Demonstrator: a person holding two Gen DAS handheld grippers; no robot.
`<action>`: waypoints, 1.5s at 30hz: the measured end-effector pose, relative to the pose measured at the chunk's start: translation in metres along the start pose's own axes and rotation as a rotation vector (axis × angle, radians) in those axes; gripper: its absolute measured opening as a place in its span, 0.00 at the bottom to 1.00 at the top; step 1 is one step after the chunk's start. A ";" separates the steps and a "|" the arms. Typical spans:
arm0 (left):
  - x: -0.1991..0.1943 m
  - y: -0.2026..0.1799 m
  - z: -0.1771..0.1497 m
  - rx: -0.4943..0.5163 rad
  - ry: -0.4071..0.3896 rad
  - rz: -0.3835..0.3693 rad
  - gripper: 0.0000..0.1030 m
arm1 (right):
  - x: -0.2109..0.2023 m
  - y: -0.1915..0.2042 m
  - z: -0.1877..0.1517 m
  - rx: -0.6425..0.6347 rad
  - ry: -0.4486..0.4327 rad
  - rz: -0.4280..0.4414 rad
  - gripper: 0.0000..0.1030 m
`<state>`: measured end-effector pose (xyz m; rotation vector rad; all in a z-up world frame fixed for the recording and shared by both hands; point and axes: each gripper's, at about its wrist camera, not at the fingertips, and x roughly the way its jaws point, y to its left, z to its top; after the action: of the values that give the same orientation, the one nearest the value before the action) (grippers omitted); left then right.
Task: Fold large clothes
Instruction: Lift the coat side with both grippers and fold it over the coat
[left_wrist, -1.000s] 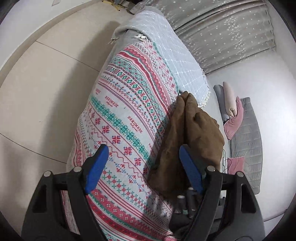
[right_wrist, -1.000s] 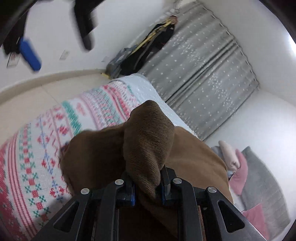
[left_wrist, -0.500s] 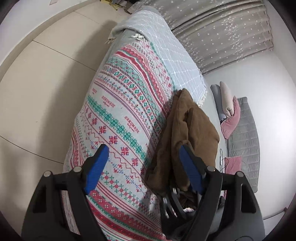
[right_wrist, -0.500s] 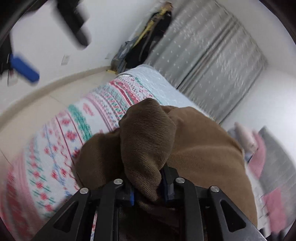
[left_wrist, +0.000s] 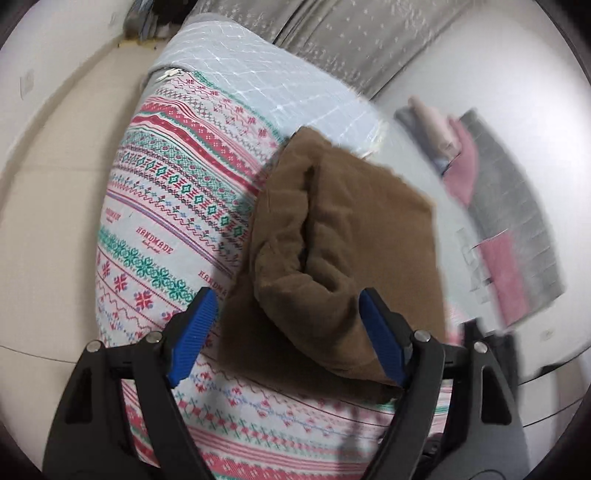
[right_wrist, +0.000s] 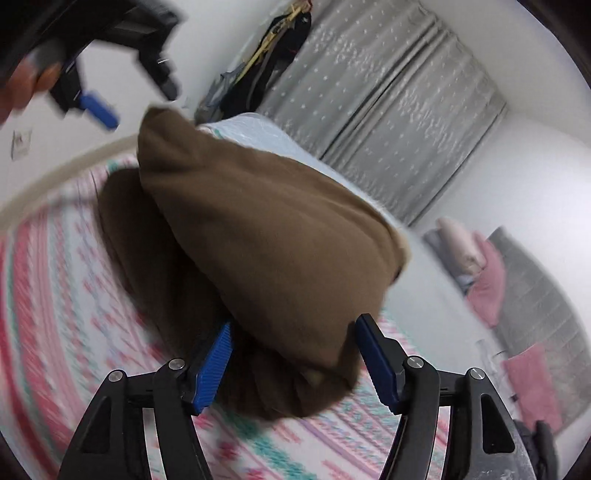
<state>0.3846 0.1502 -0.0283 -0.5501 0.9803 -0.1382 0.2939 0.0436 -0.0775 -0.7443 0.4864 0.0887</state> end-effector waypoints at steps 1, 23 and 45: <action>0.007 -0.003 -0.002 0.009 0.006 0.037 0.77 | 0.002 0.003 -0.005 -0.004 -0.008 -0.023 0.66; 0.032 -0.006 -0.027 0.092 0.093 0.010 0.36 | 0.008 0.014 -0.029 -0.161 -0.009 -0.128 0.32; 0.037 -0.007 -0.028 0.099 0.103 0.013 0.37 | 0.000 -0.059 -0.006 0.396 0.288 0.129 0.41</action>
<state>0.3834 0.1209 -0.0648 -0.4490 1.0706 -0.2046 0.3065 -0.0039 -0.0440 -0.3367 0.8000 0.0033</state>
